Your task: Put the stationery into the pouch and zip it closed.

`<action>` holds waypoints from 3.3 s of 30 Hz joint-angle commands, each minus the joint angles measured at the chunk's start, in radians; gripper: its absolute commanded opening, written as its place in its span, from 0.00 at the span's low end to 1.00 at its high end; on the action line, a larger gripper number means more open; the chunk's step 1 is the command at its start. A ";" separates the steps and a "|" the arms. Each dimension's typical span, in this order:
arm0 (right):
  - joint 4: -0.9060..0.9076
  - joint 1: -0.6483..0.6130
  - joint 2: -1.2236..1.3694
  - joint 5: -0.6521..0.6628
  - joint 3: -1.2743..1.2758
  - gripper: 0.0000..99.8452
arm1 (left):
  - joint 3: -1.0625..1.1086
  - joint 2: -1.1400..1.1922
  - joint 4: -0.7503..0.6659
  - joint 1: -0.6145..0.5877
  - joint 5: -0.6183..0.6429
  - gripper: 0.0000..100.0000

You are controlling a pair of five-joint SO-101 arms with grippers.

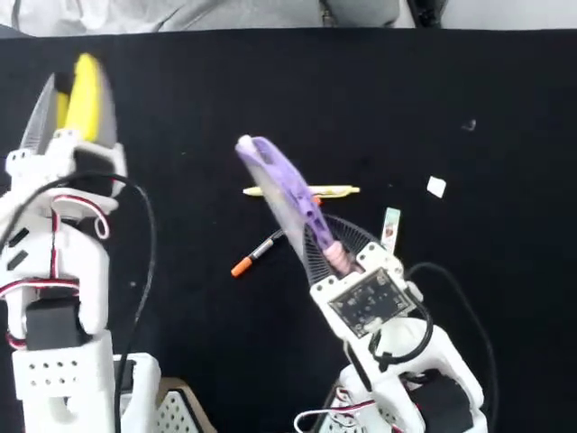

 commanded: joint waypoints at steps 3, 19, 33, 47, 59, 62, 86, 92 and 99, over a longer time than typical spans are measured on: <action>0.155 0.037 -0.093 0.017 0.005 0.01 | 0.088 -0.009 -0.014 -0.028 0.052 0.16; 0.276 0.043 -0.091 0.176 -0.143 0.01 | -0.093 0.192 0.253 0.213 -0.014 0.16; 0.304 -0.038 -0.091 0.181 -0.166 0.01 | -0.769 0.735 0.825 0.409 -0.014 0.21; 0.304 -0.038 -0.093 0.181 -0.160 0.01 | -0.713 0.761 0.862 0.455 -0.011 0.21; 0.296 -0.038 -0.093 0.181 -0.136 0.01 | -0.797 0.761 1.020 0.624 0.072 0.21; 0.296 -0.038 -0.093 0.181 -0.134 0.01 | -0.843 0.761 1.080 0.657 0.072 0.21; 0.293 -0.037 -0.093 0.189 -0.125 0.01 | -0.972 0.680 1.181 0.596 0.178 0.21; 0.272 -0.037 -0.093 0.183 -0.108 0.01 | -0.894 0.537 1.158 0.740 0.172 0.21; 0.221 -0.034 -0.093 0.181 -0.090 0.01 | -0.668 0.456 0.970 0.691 0.170 0.21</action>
